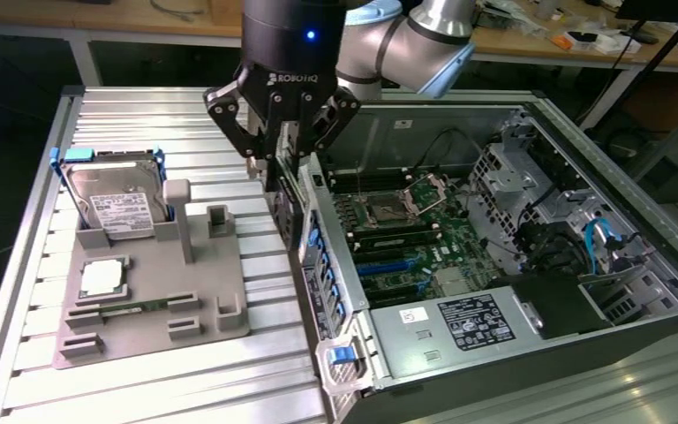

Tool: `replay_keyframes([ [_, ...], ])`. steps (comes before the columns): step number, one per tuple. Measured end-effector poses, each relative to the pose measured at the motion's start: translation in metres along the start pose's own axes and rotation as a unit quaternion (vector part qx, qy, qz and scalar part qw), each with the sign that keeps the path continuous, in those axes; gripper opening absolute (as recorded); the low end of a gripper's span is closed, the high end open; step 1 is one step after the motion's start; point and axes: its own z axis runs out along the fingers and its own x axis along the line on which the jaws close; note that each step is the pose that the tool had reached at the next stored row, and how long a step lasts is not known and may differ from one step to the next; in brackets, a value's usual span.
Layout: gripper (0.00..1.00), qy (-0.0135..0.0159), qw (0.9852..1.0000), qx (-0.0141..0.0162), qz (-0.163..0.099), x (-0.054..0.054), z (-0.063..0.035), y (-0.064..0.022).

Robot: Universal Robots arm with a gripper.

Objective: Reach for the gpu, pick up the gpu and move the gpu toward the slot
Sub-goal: 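Pick up the gpu and move the gpu toward the slot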

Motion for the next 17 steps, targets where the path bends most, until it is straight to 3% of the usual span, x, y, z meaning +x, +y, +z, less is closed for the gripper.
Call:
replay_keyframes([
  [8,0.27,0.0,1.0,0.0,0.0,0.019,0.0163,0.0043],
  [17,0.27,0.0,1.0,0.0,0.0,0.028,0.035,0.0078],
])
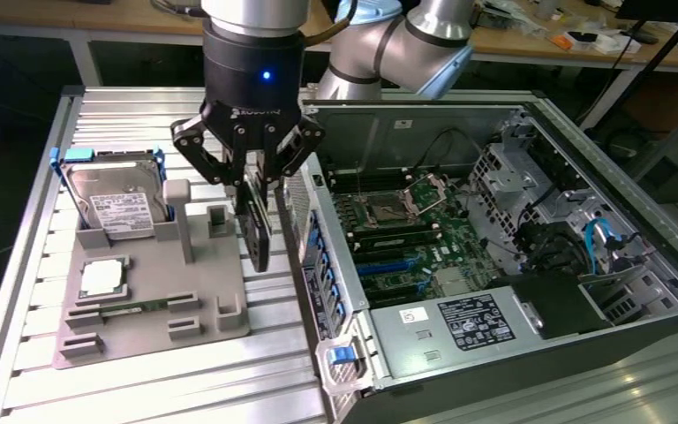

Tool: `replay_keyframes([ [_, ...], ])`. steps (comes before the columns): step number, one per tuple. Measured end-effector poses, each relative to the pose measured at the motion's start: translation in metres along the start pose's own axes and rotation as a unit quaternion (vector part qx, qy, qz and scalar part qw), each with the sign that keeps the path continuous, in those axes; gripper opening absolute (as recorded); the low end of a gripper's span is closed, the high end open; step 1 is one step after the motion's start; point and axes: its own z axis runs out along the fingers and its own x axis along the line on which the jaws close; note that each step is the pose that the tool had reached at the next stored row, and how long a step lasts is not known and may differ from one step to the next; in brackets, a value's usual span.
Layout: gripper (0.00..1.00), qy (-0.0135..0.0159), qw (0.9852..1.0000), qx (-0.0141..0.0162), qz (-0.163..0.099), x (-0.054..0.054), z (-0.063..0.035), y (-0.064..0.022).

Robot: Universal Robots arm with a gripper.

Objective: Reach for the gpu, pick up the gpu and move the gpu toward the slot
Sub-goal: 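Pick up the gpu and move the gpu toward the slot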

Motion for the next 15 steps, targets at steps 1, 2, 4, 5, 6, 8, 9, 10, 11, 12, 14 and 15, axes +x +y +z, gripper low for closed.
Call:
replay_keyframes([
  [1,0.27,0.0,1.0,0.0,0.0,0.001,0.0017,0.0003],
  [2,0.27,0.0001,1.0,0.0,0.0,0.001,0.0035,0.0006],
  [4,0.27,0.0,1.0,0.0,0.0,0.002,0.0073,0.0013],
  [5,0.27,0.0,1.0,0.0,0.0,0.003,0.0091,0.0016],
  [6,0.27,0.0,1.0,0.0,0.0,0.003,0.011,0.0018],
  [8,0.27,0.0,1.0,0.0,0.0,0.004,0.0145,0.0024],
  [9,0.27,0.0,1.0,0.0,0.0,0.004,0.0164,0.0027],
  [10,0.27,0.0,1.0,0.0,0.0,0.005,0.0187,0.0031],
  [11,0.27,0.0,1.0,0.0,0.0,0.005,0.0205,0.0034],
  [12,0.27,0.0,1.0,0.0,0.0,0.006,0.0224,0.0037],
  [14,0.27,0.0,1.0,0.0,0.0,0.007,0.0261,0.0043],
  [15,0.27,0.0,1.0,0.0,0.0,0.007,0.0279,0.0046],
])
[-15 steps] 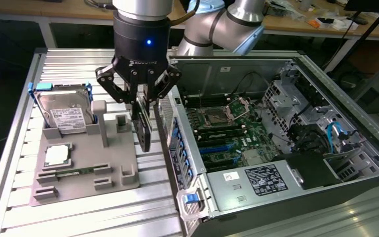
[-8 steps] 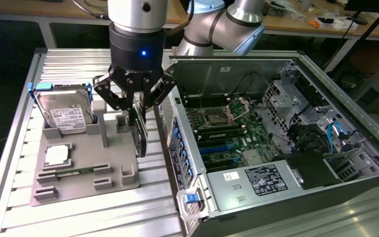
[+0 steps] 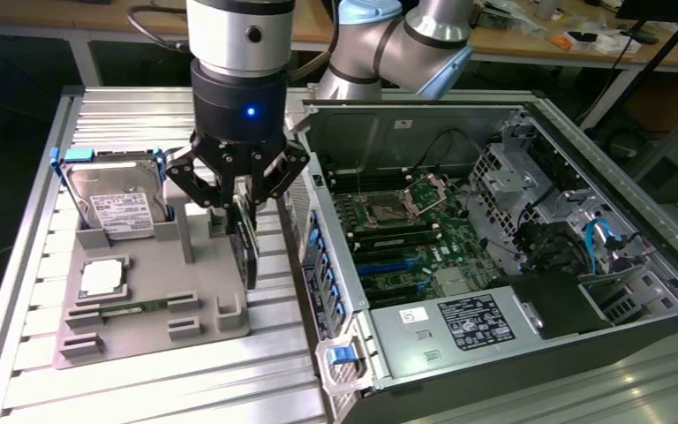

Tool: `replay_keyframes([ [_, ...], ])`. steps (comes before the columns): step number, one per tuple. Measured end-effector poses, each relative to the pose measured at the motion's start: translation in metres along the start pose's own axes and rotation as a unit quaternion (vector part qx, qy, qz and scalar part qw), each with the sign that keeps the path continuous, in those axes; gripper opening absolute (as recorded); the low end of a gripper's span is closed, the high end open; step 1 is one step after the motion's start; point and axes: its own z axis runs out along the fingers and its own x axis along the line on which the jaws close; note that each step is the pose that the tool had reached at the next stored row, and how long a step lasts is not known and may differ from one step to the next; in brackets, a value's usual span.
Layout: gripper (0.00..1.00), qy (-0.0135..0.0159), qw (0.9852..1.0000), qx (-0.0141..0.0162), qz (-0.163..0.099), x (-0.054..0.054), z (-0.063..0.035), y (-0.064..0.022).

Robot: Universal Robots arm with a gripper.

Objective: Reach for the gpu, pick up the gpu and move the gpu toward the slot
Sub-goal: 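Pick up the gpu and move the gpu toward the slot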

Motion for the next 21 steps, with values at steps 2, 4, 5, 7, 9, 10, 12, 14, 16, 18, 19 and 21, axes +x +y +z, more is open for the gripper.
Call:
replay_keyframes([
  [2,0.27,0.0,1.0,0.0,0.0,0.001,0.0037,0.0006],
  [4,0.27,-0.0001,1.0,0.0,0.0,0.002,0.0073,0.0012],
  [5,0.27,0.0,1.0,0.0,0.0,0.003,0.009,0.0015],
  [7,0.27,0.0,1.0,0.0,0.0,0.004,0.013,0.0022],
  [9,0.27,0.0,1.0,0.0,0.0,0.005,0.0167,0.0028],
  [10,0.27,0.0,1.0,0.0002,0.0,0.005,0.0187,0.0032],
  [12,0.27,0.0002,1.0,0.0017,0.0,0.005,0.0238,0.0059],
  [14,0.27,0.0006,1.0,0.0015,0.004,0.005,0.0271,0.0078],
  [16,0.27,0.0021,0.9999,0.0012,0.014,0.007,0.0298,0.0087],
  [18,0.27,0.0029,0.9998,0.0008,0.021,0.008,0.031,0.0092],
  [19,0.27,0.0034,0.9997,0.0006,0.024,0.008,0.0316,0.0094],
  [21,0.27,0.0043,0.9995,0.0003,0.032,0.009,0.0327,0.0097],
])
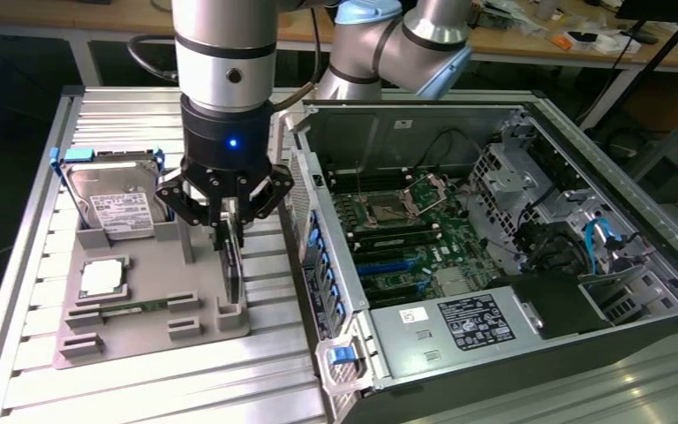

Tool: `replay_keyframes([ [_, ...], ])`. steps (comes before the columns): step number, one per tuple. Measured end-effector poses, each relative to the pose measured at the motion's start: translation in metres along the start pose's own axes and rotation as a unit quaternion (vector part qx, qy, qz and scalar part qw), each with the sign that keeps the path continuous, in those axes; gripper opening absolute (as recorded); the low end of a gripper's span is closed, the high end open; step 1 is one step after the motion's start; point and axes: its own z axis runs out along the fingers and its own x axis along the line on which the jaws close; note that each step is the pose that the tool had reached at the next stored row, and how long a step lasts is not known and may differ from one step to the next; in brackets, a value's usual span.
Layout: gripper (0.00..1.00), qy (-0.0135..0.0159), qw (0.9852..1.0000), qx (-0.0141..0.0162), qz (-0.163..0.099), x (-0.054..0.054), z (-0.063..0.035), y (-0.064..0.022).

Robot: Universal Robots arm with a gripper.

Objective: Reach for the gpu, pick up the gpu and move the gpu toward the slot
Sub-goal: 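Pick up the gpu and move the gpu toward the slot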

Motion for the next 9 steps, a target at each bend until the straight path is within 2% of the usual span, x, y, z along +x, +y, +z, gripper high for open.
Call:
replay_keyframes([
  [9,0.27,0.0027,0.9998,-0.0007,0.018,0.0021,0.0051,0.0032],
])
